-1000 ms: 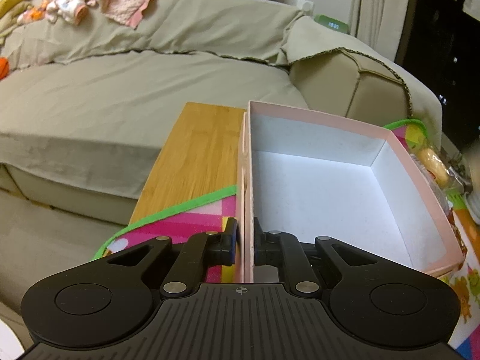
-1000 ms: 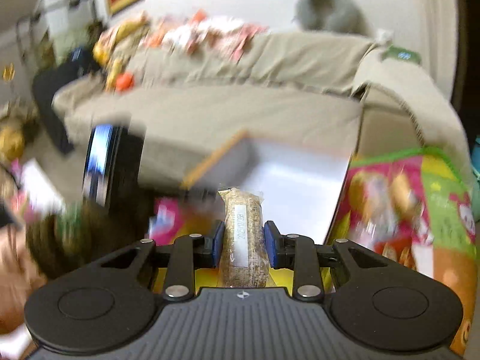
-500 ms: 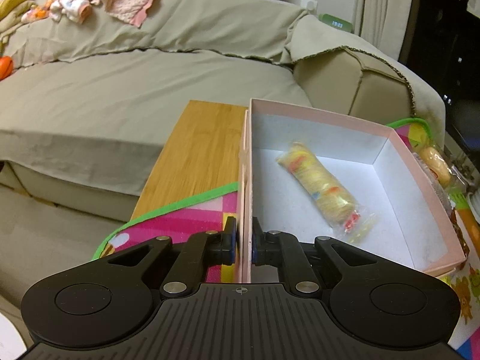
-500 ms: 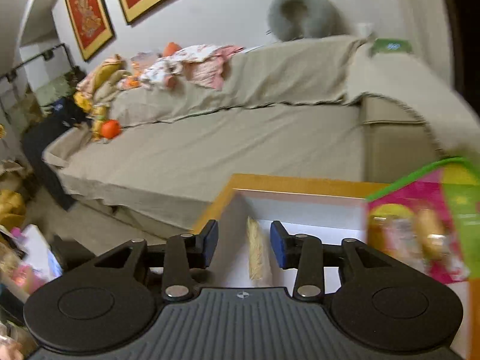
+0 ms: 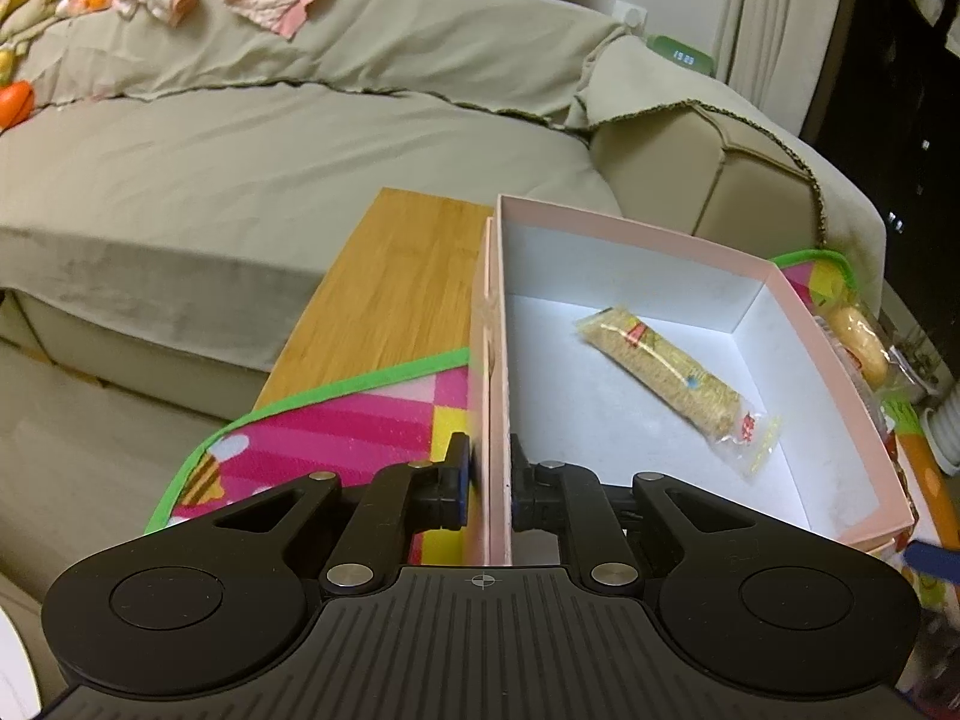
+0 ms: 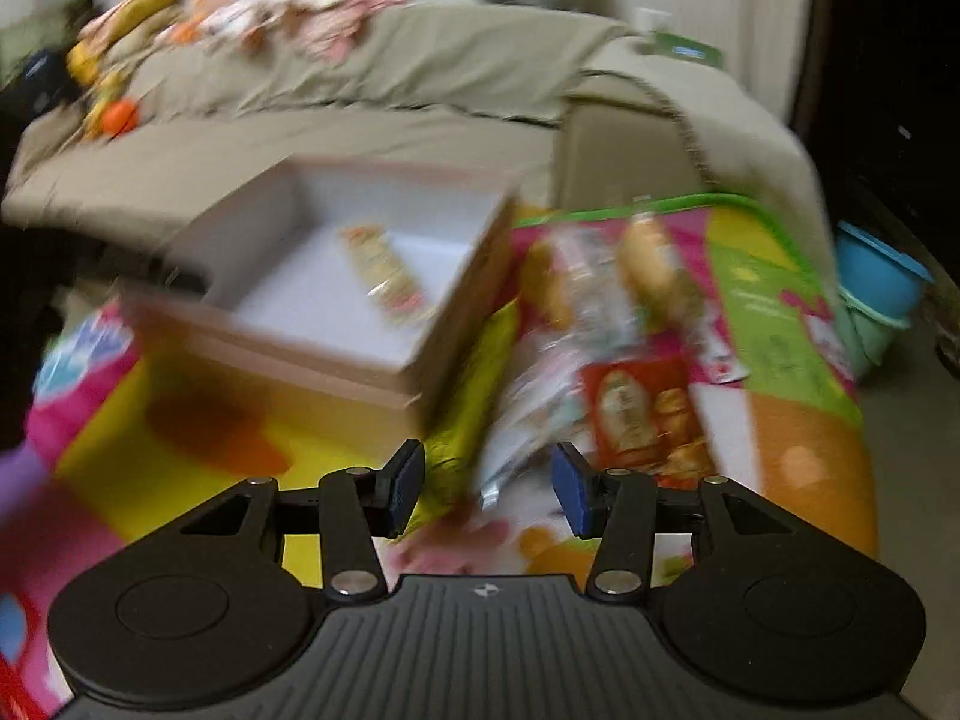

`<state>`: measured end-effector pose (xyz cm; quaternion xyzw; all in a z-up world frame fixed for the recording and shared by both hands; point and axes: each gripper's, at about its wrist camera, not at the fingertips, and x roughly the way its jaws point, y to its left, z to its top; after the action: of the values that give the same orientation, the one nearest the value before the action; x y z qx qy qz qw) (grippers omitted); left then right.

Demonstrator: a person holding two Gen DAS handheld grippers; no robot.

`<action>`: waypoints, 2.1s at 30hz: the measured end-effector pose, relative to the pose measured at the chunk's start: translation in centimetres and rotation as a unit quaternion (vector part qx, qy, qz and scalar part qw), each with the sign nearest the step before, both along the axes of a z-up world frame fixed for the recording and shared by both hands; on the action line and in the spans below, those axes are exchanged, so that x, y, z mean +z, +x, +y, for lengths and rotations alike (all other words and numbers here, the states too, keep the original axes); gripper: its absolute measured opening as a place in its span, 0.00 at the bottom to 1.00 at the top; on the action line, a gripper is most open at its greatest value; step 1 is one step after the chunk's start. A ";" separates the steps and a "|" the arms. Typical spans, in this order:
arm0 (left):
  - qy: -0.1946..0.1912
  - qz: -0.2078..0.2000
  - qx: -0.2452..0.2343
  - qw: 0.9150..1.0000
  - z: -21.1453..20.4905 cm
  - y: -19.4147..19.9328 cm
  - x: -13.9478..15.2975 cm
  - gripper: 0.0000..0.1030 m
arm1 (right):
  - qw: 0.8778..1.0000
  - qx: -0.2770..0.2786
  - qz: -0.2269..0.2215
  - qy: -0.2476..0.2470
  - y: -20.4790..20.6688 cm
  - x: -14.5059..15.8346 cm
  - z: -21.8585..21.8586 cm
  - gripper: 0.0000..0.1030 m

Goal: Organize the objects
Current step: 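Grasp the yellow bun packet with the right gripper and drop it into the box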

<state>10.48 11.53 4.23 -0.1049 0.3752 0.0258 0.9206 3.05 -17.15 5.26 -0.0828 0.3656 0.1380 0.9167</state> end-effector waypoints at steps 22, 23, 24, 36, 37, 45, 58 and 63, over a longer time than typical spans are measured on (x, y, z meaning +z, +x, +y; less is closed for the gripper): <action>0.000 -0.001 0.000 1.000 -0.2 -0.4 0.0 0.13 | 0.991 -0.126 -0.016 0.045 -0.3 -1.1 -6.5 0.40; 0.000 -0.001 0.000 1.000 -0.2 -0.3 0.0 0.13 | 0.990 -0.127 -0.023 0.053 -0.4 -0.7 -6.8 0.48; 0.000 0.000 0.000 1.000 -0.2 -0.3 0.1 0.13 | 0.989 -0.127 -0.030 0.063 -0.4 -0.3 -7.2 0.54; 0.005 0.000 -0.001 1.000 -0.4 -0.5 0.0 0.13 | 0.978 -0.149 -0.028 0.142 13.6 2.0 -8.6 0.68; 0.006 0.000 -0.001 1.000 -0.5 -0.5 0.0 0.13 | 0.978 -0.150 -0.015 0.143 14.9 1.4 -8.4 0.69; 0.016 -0.004 -0.006 1.000 -0.7 -0.6 -0.1 0.13 | 0.979 -0.159 0.010 0.130 15.3 0.1 -8.1 0.44; 0.030 -0.017 -0.012 0.999 -0.6 -0.4 0.8 0.11 | 0.993 -0.088 -0.032 0.076 1.0 6.3 -7.2 0.38; 0.042 -0.019 -0.023 0.999 -0.7 0.2 1.2 0.11 | 0.997 -0.047 -0.020 0.064 -3.3 7.0 -5.1 0.37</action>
<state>10.69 10.81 5.41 -0.0576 0.3587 0.0180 0.9315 -0.27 -22.20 12.24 -0.0096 0.3407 0.1162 0.9329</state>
